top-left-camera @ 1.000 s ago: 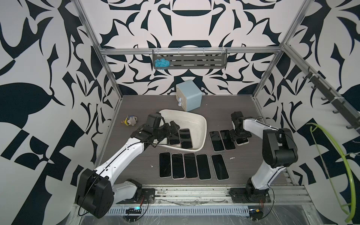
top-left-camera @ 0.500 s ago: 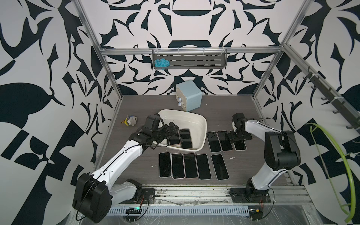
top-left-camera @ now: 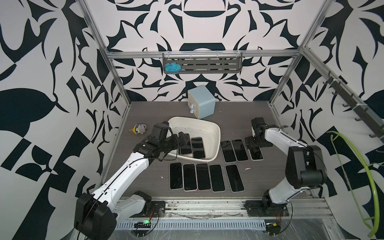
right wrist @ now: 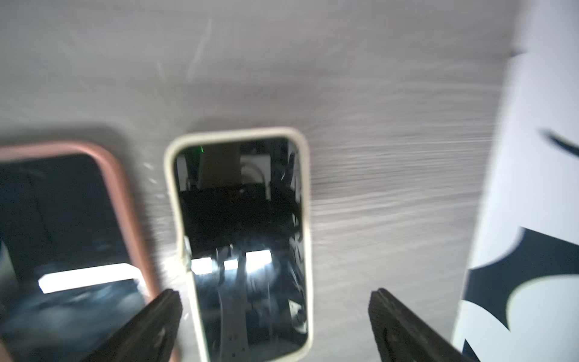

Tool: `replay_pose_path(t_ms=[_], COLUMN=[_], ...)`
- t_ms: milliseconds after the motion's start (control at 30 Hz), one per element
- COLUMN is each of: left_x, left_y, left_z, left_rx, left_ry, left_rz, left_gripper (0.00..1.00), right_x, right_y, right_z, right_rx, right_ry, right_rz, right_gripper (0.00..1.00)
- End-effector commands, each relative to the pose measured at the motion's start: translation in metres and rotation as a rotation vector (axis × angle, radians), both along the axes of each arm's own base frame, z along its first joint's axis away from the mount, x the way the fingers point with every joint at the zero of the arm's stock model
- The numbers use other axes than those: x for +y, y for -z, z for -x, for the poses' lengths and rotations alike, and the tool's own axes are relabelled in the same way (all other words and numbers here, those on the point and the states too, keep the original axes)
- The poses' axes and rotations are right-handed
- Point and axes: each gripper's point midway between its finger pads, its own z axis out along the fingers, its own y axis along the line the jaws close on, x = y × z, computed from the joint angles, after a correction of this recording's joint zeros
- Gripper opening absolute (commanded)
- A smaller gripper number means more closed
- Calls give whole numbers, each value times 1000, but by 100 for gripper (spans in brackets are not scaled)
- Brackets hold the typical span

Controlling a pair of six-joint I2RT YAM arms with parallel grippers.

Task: Take the phone out of the storage box
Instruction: Place the phone at the center of the board, then pick up the phone from the storage box.

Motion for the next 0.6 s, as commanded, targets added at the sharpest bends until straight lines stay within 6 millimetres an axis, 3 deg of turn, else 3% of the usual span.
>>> replay_pose_path(t_ms=[0, 133, 200, 267, 400, 567], left_x=[2, 1, -1, -2, -4, -3], left_y=[1, 16, 26, 42, 69, 87], left_z=[-4, -16, -22, -25, -34, -46], left_rx=[43, 139, 174, 223, 317, 389], left_ry=[78, 74, 65, 60, 78, 129], left_rz=[-121, -198, -213, -233, -313, -447], left_gripper=[100, 100, 100, 100, 100, 100], right_x=[28, 111, 151, 178, 208, 214], right_y=[-75, -111, -117, -116, -115, -111], right_z=[-30, -34, -32, -28, -19, -5], right_rx=[-240, -301, -278, -253, -253, -241], right_ry=[22, -201, -284, -310, -278, -275], right_rz=[-77, -108, -155, -227, -412, -497], right_gripper=[99, 99, 99, 99, 99, 99])
